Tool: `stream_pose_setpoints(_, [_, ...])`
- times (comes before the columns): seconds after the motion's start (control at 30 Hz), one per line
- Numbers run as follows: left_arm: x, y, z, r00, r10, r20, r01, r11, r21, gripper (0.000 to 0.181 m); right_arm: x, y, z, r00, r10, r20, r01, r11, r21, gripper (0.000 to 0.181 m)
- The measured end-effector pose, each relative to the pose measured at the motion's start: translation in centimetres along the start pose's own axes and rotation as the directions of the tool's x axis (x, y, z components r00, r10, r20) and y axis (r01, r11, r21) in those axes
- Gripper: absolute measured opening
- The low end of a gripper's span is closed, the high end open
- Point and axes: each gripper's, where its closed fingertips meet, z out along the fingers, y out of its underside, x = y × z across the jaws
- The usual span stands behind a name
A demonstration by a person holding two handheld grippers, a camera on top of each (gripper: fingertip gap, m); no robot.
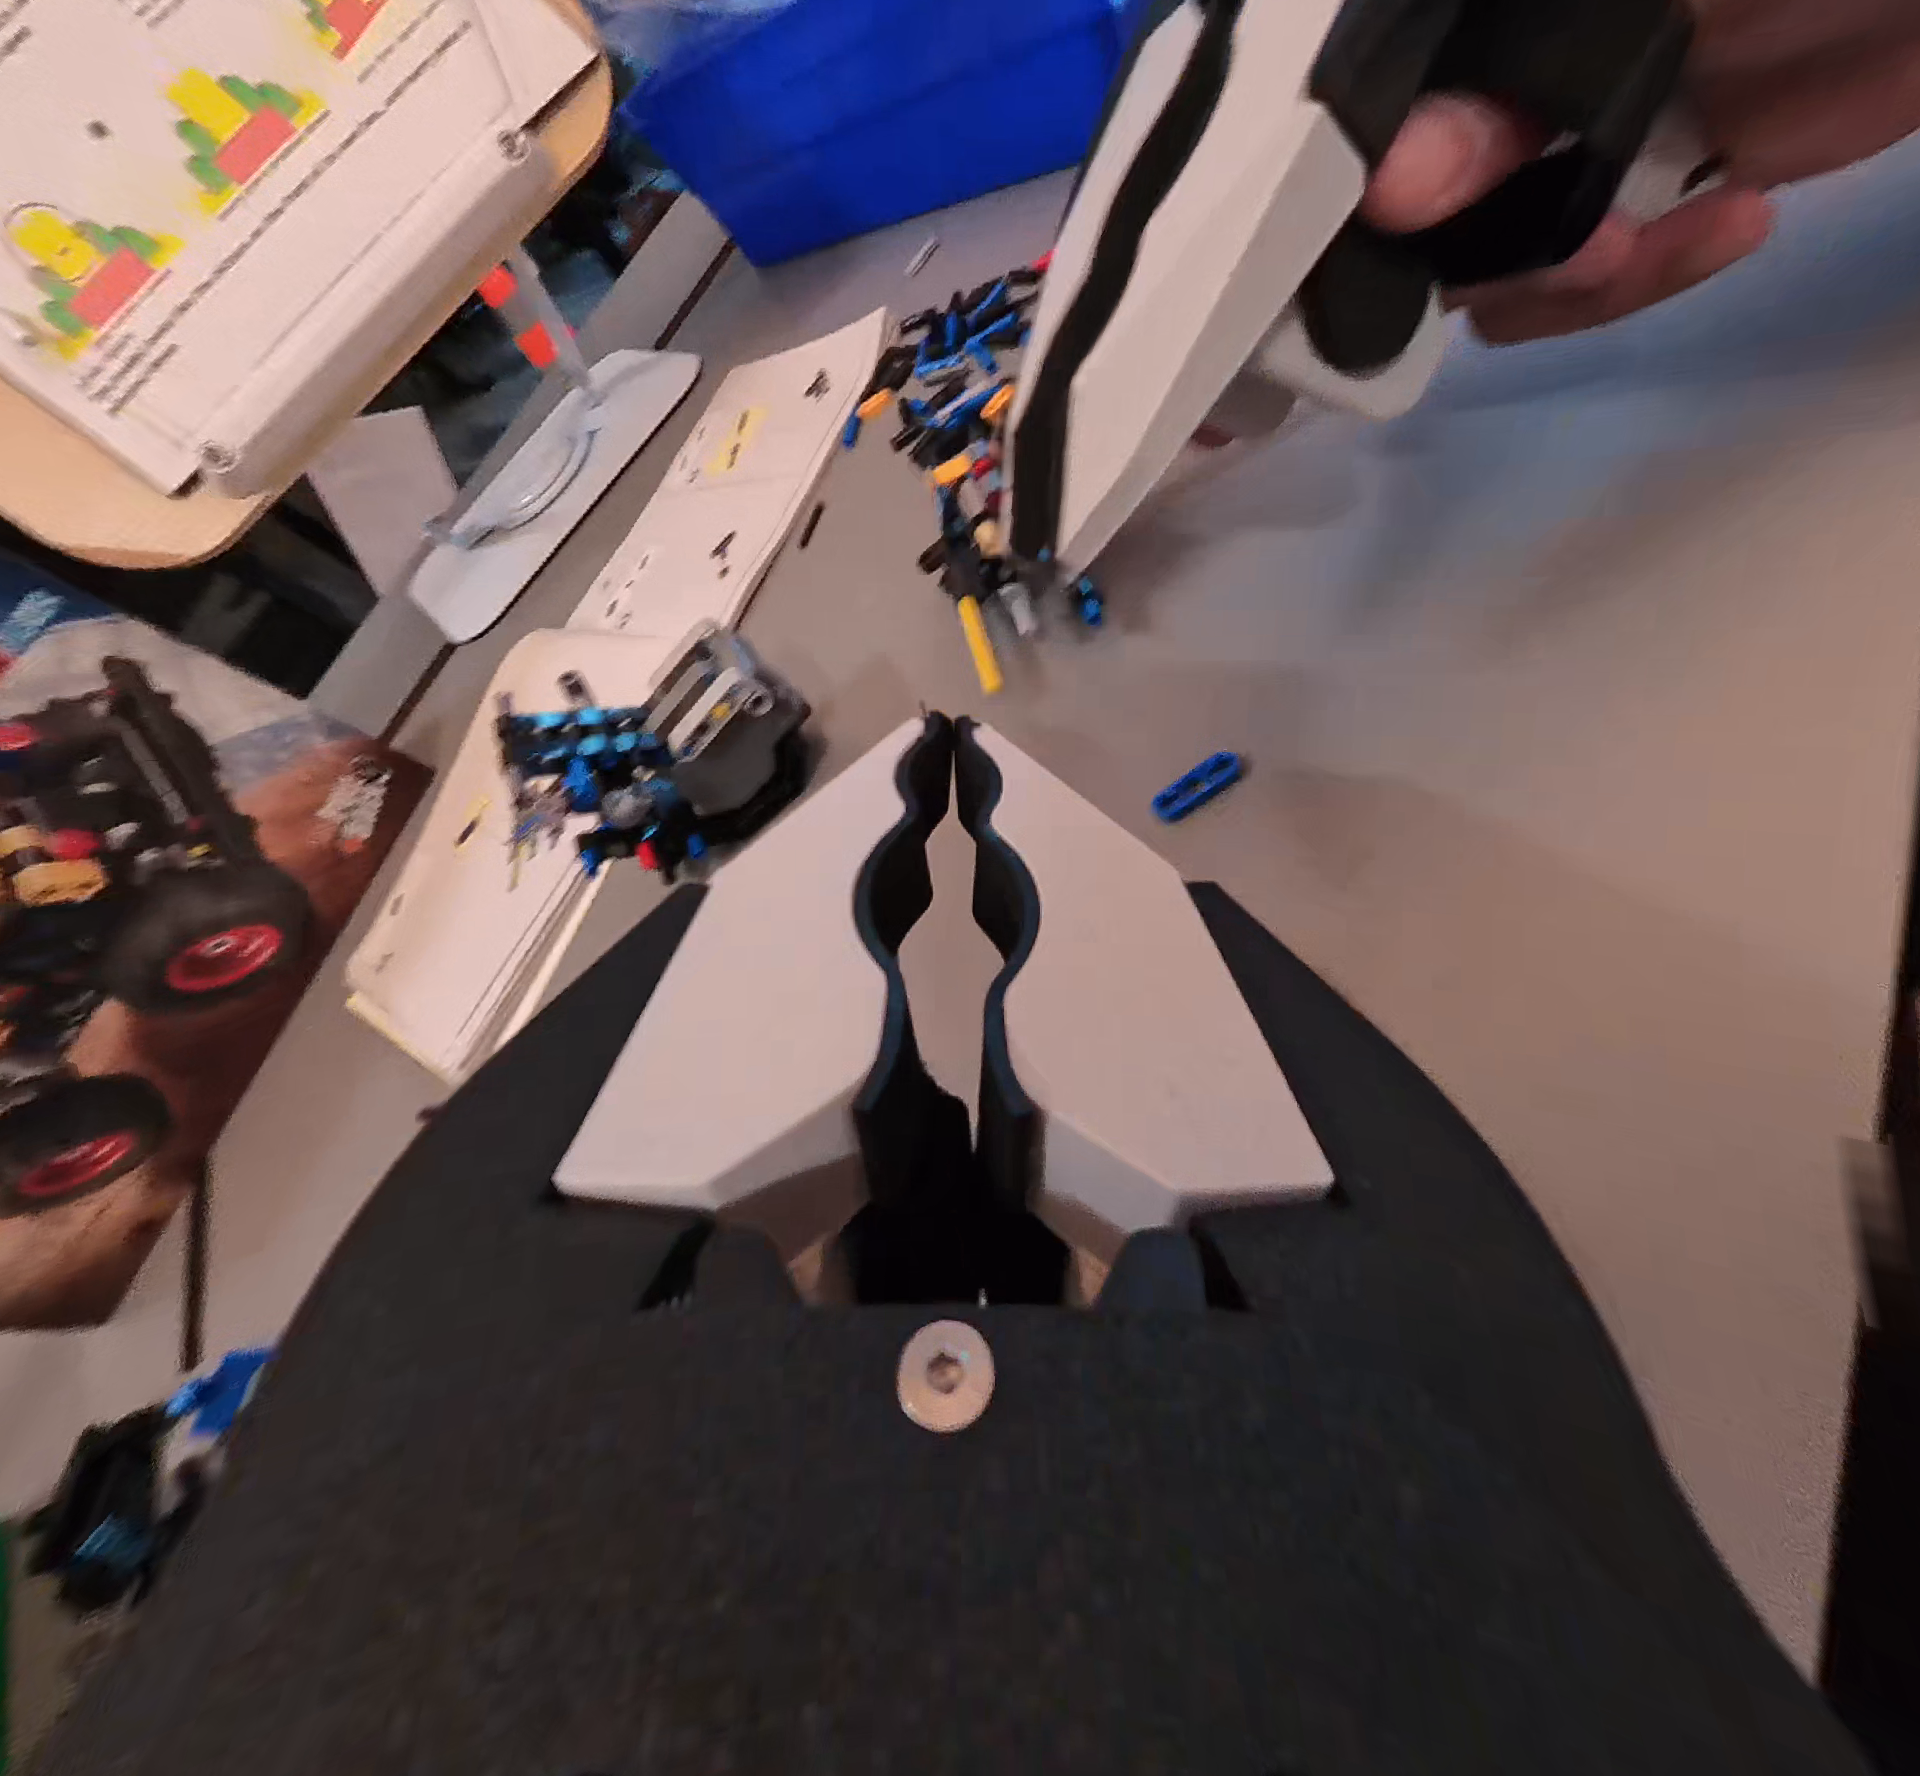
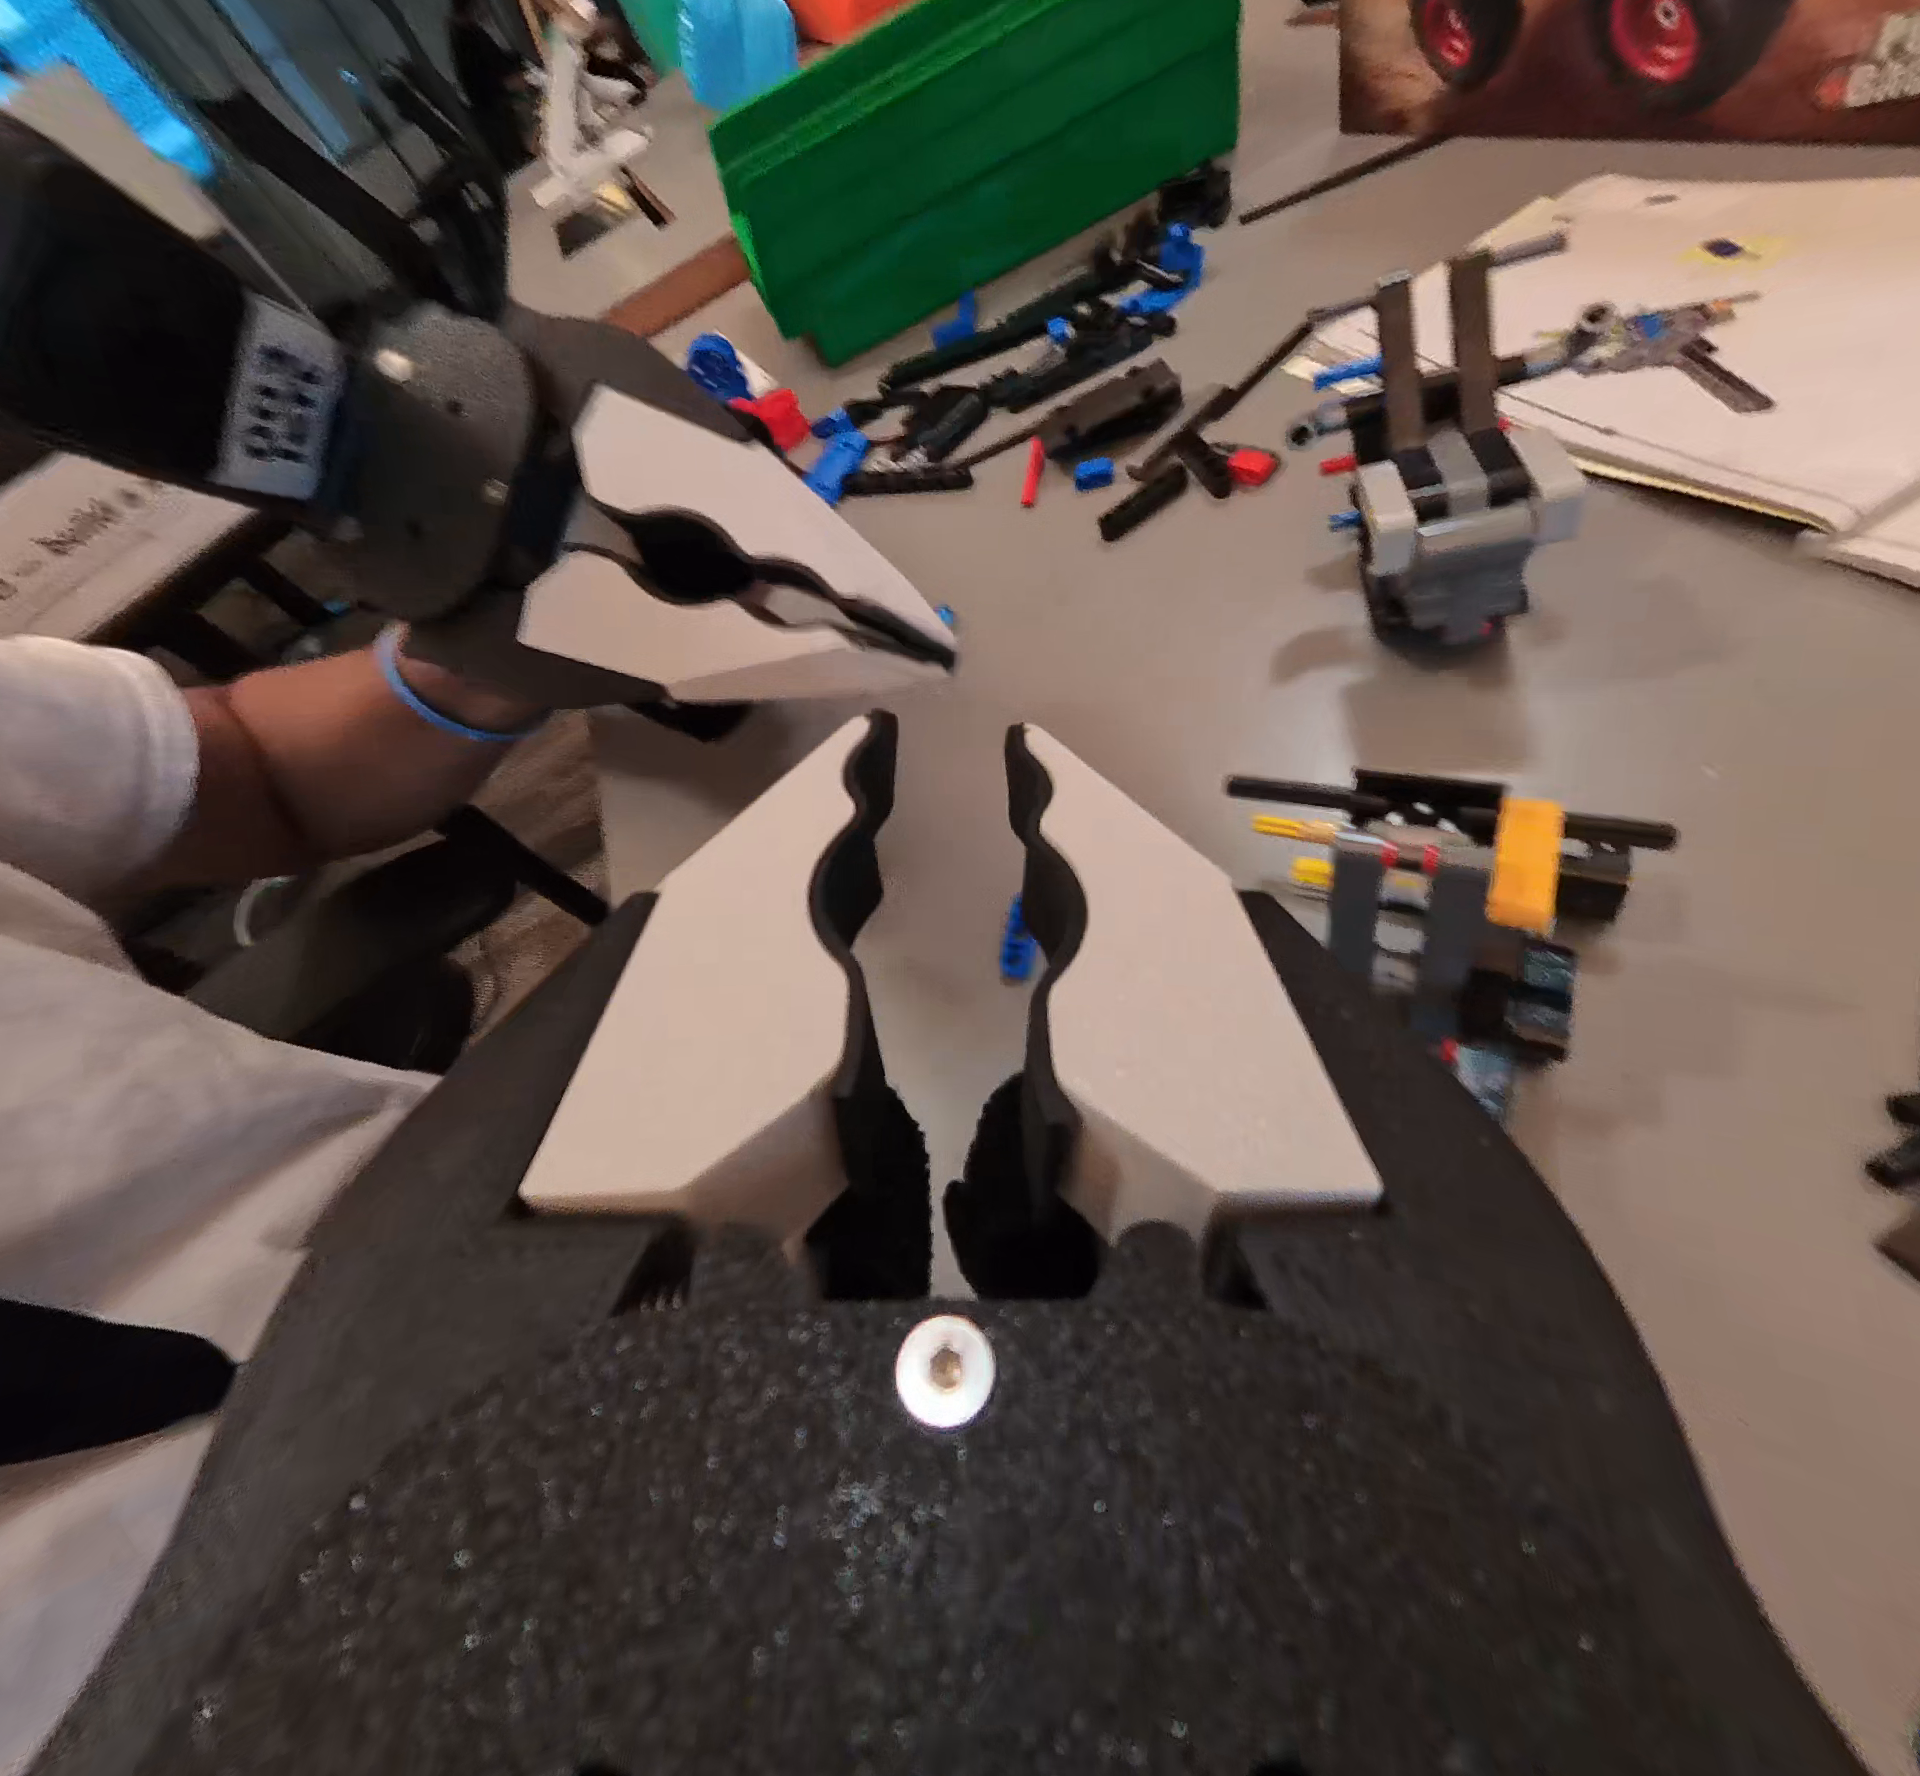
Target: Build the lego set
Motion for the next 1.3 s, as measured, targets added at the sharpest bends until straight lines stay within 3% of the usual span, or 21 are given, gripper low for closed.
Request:
stream_pose_setpoints(0.1, [-3.6,2.3,-3.3,0.992,-0.056,0.113,0.064,0.995,-0.074,0.000,0.4,0.8,-0.5,0.999,-0.031,-0.043,0.030,0.999,-0.019,0.020])
stream_pose_setpoints(0.17, [-5.1,4.8,-6.4,0.975,-0.185,0.123,0.204,0.964,-0.169,0.007,-0.2,1.0,-0.8,0.998,-0.052,-0.038,0.052,0.999,-0.008,0.020])
stream_pose_setpoints(0.23, [-3.9,8.6,-8.7,0.926,-0.369,0.084,0.372,0.851,-0.369,0.018,-0.3,1.4,-0.8,0.993,-0.105,-0.057,0.103,0.994,-0.030,0.020])
stream_pose_setpoints(0.3, [-3.5,10.4,-10.3,0.884,-0.440,0.156,0.463,0.787,-0.407,0.030,-0.3,1.4,-0.7,0.985,-0.156,-0.073,0.153,0.987,-0.043,0.020])
stream_pose_setpoints(0.4, [-2.3,10.3,-9.1,0.792,-0.564,0.235,0.610,0.713,-0.346,0.030,-0.6,1.4,-0.3,0.980,-0.184,-0.072,0.181,0.982,-0.047,0.019])
stream_pose_setpoints(0.5, [-2.9,10.6,-7.3,0.759,-0.558,0.335,0.648,0.698,-0.306,0.027,-0.9,1.9,0.1,0.980,-0.192,-0.057,0.189,0.980,-0.054,0.019])
stream_pose_setpoints(0.67, [-2.4,12.7,-5.7,0.735,-0.597,0.322,0.678,0.621,-0.395,0.025,-1.1,2.3,0.0,0.983,-0.179,-0.042,0.177,0.983,-0.048,0.019])
stream_pose_setpoints(0.83, [-2.0,12.4,-4.7,0.747,-0.610,0.266,0.662,0.642,-0.387,0.006,-1.1,2.6,0.1,0.981,-0.188,-0.041,0.185,0.981,-0.059,0.018])
stream_pose_setpoints(0.97, [-0.9,11.0,-4.1,0.885,-0.432,0.175,0.465,0.793,-0.394,0.006,-1.3,2.6,0.3,0.985,-0.174,-0.018,0.172,0.983,-0.056,0.018])
stream_pose_setpoints(1.13, [-0.3,5.4,-3.2,0.974,-0.190,0.122,0.212,0.955,-0.207,0.006,-1.3,2.2,1.0,0.996,-0.078,0.035,0.079,0.996,-0.028,0.019])
stream_pose_setpoints(1.3, [1.3,0.1,-2.4,0.993,0.021,0.115,-0.015,0.998,-0.059,0.006,-2.9,0.4,0.8,0.972,0.092,0.217,-0.108,0.992,0.067,0.020])
